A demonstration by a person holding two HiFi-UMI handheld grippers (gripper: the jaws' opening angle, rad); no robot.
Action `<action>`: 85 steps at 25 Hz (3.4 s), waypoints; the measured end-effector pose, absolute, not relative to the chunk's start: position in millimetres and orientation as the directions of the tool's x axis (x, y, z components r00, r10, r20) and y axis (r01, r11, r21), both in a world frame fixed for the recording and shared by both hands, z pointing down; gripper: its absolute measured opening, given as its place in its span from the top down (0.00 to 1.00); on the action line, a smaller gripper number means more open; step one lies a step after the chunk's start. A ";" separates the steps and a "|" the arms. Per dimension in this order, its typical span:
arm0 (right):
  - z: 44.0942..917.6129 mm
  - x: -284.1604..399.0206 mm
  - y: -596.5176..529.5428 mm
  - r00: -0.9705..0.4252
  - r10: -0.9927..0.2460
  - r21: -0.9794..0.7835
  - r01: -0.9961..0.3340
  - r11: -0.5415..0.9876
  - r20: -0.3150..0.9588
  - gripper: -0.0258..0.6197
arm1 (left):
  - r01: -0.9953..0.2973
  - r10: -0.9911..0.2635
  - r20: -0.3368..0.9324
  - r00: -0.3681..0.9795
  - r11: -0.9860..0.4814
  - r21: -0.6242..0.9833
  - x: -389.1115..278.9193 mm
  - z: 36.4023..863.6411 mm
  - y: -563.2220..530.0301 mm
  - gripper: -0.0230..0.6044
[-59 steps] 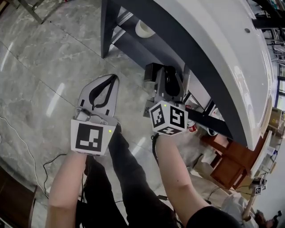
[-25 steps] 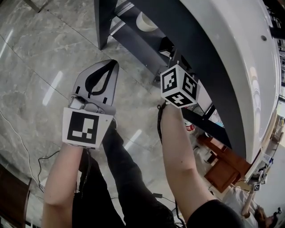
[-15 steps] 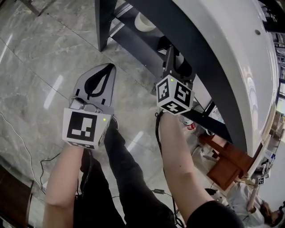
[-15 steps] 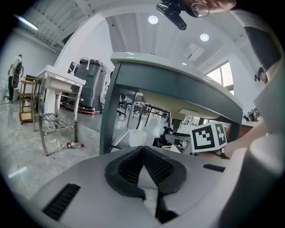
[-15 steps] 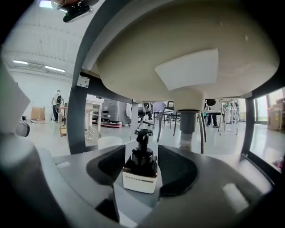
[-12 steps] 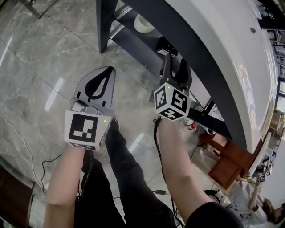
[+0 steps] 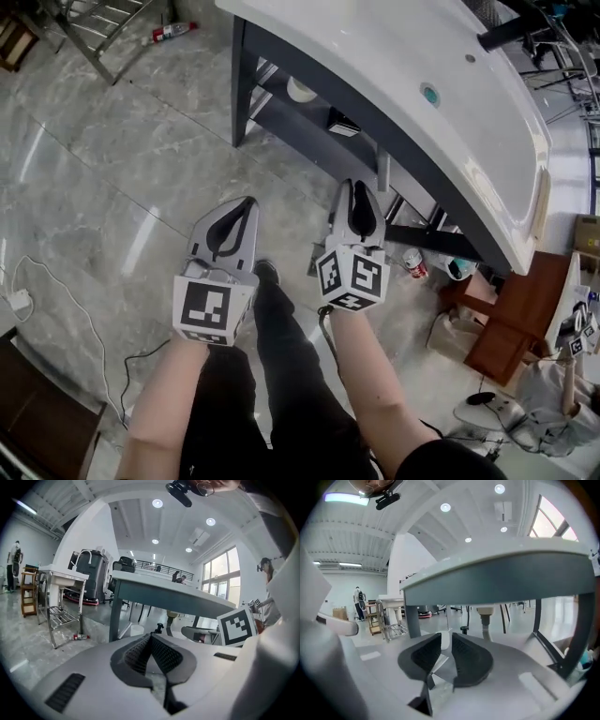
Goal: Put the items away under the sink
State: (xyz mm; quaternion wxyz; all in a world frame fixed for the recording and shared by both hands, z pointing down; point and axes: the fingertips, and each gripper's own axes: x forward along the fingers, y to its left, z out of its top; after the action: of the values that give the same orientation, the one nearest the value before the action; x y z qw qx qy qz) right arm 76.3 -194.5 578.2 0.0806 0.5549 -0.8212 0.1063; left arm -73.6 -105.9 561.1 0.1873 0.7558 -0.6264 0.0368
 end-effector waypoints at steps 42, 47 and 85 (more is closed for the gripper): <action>301.7 304.6 -125.4 -0.167 -0.979 -0.124 -0.981 0.152 0.114 0.95 | -0.902 -0.896 0.120 0.428 -0.416 0.117 78.1 281.2 -71.8 0.95; 310.7 368.0 -176.3 -0.087 -0.983 -0.151 -0.987 0.062 0.164 0.95 | -0.901 -0.891 0.136 0.433 -0.421 0.109 118.6 277.1 -129.9 0.95; 424.4 456.8 -298.4 -0.063 -0.777 0.015 -0.996 0.092 0.626 0.86 | -0.918 -0.900 0.179 0.396 -0.387 0.085 206.5 295.2 -237.7 0.95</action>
State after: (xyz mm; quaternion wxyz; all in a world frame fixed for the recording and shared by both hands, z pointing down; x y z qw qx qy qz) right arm 456.8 -298.4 424.4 0.2501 0.6372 -0.6954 0.2185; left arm 206.5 -237.7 295.2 0.0854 0.8312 -0.5469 0.0517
